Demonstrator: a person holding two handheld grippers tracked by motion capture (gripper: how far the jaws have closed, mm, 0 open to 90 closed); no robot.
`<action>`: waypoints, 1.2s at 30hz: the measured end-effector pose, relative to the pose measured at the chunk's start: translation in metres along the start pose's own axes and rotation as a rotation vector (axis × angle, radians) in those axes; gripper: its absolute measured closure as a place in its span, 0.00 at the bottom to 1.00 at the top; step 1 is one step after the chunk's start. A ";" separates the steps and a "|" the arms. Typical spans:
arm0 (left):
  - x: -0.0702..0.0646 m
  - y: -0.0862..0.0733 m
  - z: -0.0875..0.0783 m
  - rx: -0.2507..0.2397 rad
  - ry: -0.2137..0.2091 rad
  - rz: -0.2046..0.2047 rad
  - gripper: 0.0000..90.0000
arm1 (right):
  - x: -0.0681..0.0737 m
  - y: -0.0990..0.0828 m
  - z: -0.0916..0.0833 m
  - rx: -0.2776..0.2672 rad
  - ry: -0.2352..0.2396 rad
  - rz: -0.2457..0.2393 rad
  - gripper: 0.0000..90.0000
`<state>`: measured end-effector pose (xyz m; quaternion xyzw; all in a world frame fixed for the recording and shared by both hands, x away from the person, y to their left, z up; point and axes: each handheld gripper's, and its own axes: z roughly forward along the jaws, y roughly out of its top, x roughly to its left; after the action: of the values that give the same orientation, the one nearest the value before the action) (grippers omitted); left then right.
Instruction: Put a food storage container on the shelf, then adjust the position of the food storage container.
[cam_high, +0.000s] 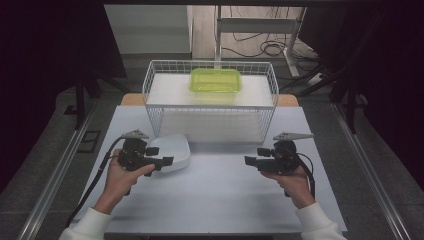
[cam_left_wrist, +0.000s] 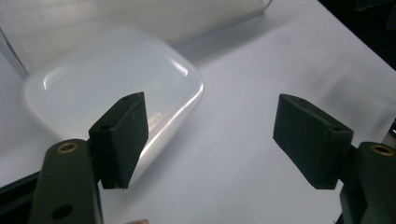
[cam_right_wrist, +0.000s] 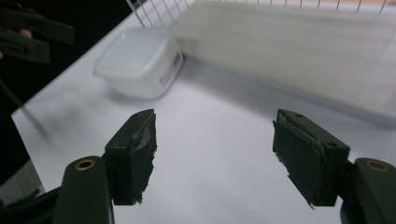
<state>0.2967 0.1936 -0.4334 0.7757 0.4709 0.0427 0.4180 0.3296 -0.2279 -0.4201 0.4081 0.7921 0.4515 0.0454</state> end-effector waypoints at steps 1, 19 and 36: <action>0.002 -0.003 0.002 0.010 0.001 -0.006 0.29 | 0.000 -0.003 0.003 0.011 -0.004 -0.002 0.33; 0.020 -0.025 0.010 0.047 0.048 -0.064 0.29 | -0.006 -0.017 0.017 0.087 -0.035 -0.012 0.34; 0.032 -0.021 -0.002 0.018 0.101 -0.084 0.28 | -0.010 -0.025 0.020 0.111 -0.044 0.025 0.34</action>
<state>0.2990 0.2241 -0.4570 0.7557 0.5240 0.0599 0.3882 0.3305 -0.2277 -0.4536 0.4295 0.8096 0.3986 0.0344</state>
